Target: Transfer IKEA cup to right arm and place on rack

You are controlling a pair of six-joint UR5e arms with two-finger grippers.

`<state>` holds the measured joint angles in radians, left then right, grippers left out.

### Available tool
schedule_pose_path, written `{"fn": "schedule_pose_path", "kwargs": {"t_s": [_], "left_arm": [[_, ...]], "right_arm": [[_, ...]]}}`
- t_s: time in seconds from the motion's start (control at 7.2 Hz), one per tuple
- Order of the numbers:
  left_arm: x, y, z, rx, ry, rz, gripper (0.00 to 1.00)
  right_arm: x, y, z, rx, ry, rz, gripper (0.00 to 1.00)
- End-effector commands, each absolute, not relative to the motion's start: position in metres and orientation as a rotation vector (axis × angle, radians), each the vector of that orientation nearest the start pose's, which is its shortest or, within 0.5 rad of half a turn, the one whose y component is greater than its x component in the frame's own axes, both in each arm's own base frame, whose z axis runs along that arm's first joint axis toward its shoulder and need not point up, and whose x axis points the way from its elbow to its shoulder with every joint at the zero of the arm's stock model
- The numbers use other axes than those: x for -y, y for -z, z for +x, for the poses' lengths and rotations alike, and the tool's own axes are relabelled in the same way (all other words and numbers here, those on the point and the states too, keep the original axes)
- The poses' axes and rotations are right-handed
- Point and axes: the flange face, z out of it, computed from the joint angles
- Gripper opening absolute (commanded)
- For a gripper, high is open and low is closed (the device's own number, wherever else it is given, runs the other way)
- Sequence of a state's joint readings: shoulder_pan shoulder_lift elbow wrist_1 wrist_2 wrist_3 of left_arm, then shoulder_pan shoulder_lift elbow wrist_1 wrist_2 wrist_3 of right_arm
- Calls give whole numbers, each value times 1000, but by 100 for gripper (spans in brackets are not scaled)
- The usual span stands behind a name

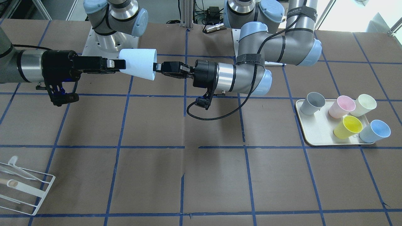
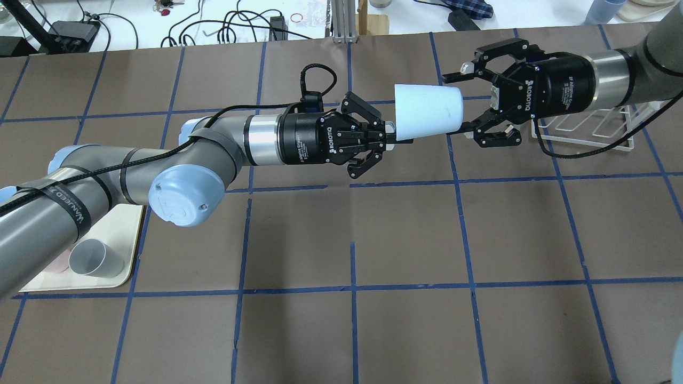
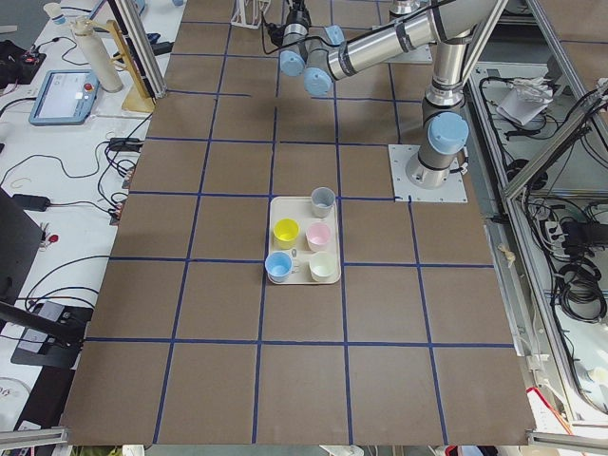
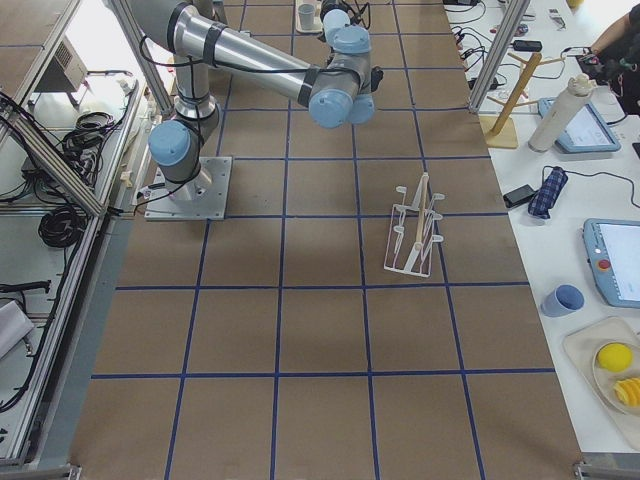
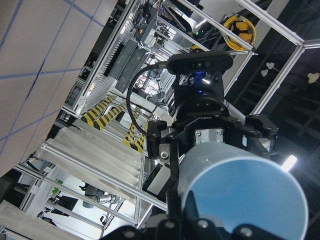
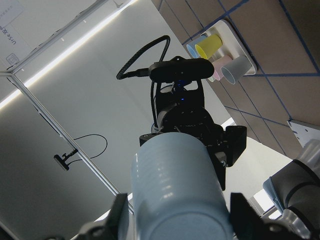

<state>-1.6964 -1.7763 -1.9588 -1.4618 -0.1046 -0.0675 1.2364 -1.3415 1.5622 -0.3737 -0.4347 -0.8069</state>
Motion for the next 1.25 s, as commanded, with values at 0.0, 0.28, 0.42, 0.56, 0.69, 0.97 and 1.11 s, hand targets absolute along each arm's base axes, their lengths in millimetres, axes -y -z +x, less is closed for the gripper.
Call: {"fn": "schedule_pose_path", "kwargs": {"t_s": [0.0, 0.28, 0.42, 0.56, 0.69, 0.97, 1.11], "left_arm": [[472, -322, -294, 1457, 511, 355, 0], [472, -322, -294, 1459, 510, 353, 0], [473, -323, -294, 1461, 499, 340, 67], [473, -324, -294, 1462, 505, 344, 79], [473, -325, -293, 1464, 513, 353, 85], [476, -334, -286, 1466, 521, 376, 92], [485, -331, -270, 1501, 520, 412, 96]], "right_arm": [[501, -387, 63, -1608, -543, 432, 57], [503, -387, 62, -1609, -543, 430, 54], [504, -386, 62, -1609, -541, 430, 54], [504, -386, 62, -1607, -544, 433, 52], [503, -386, 62, -1608, -546, 432, 52], [505, -388, 60, -1610, -537, 432, 51], [509, -392, 53, -1620, -508, 425, 51]]}}
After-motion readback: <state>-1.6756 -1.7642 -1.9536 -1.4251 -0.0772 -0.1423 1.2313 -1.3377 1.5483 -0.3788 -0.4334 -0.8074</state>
